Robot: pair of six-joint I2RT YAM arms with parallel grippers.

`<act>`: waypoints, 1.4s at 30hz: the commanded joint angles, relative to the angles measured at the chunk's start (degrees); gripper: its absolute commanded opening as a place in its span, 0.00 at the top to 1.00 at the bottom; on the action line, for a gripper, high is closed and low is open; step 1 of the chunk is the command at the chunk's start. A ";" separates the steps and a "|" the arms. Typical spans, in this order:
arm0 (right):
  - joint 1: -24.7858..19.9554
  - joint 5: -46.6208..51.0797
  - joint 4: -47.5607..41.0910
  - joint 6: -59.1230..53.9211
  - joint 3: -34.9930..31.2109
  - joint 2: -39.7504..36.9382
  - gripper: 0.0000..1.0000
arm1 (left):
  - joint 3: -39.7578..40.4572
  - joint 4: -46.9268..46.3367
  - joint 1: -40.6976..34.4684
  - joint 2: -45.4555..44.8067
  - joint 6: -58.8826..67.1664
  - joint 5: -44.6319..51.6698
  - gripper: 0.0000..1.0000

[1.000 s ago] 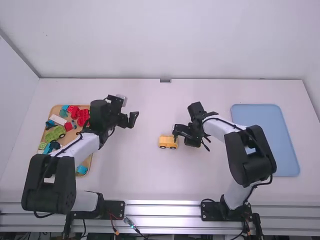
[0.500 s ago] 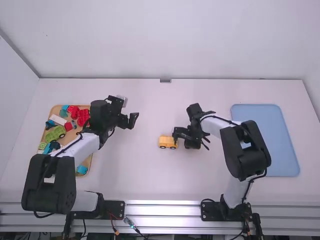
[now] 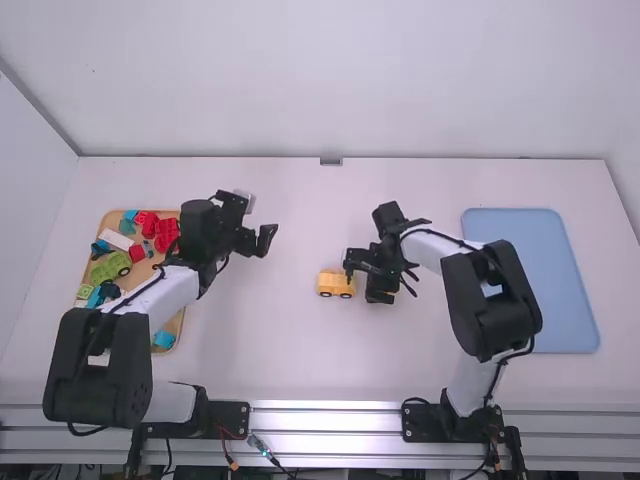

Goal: Assemble lego blocks to make yellow taxi

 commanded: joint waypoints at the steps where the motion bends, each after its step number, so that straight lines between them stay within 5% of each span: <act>1: -0.15 -4.33 -1.95 0.00 4.83 -1.11 0.01 | 0.81 0.02 -0.24 0.00 0.26 2.21 0.01; 9: -1.18 -12.44 -7.52 -0.15 12.52 -5.29 0.01 | 0.81 -1.75 -0.22 0.00 0.44 2.49 0.01; 13: -2.32 -13.25 -7.96 -0.02 13.44 -7.96 0.01 | 0.81 -3.85 -0.55 0.00 11.34 7.50 0.01; 23: -12.41 -30.60 -13.42 -12.52 10.78 -9.25 0.01 | 0.81 -7.32 -0.61 0.02 27.50 20.41 0.01; 31: -19.19 -36.17 0.50 -16.31 -2.38 -9.25 0.01 | 0.50 -7.54 -0.92 0.24 27.43 20.41 0.01; 42: -20.44 -42.97 23.23 -16.09 -16.59 -9.27 0.01 | -2.71 -7.45 -1.03 0.24 42.01 33.55 0.01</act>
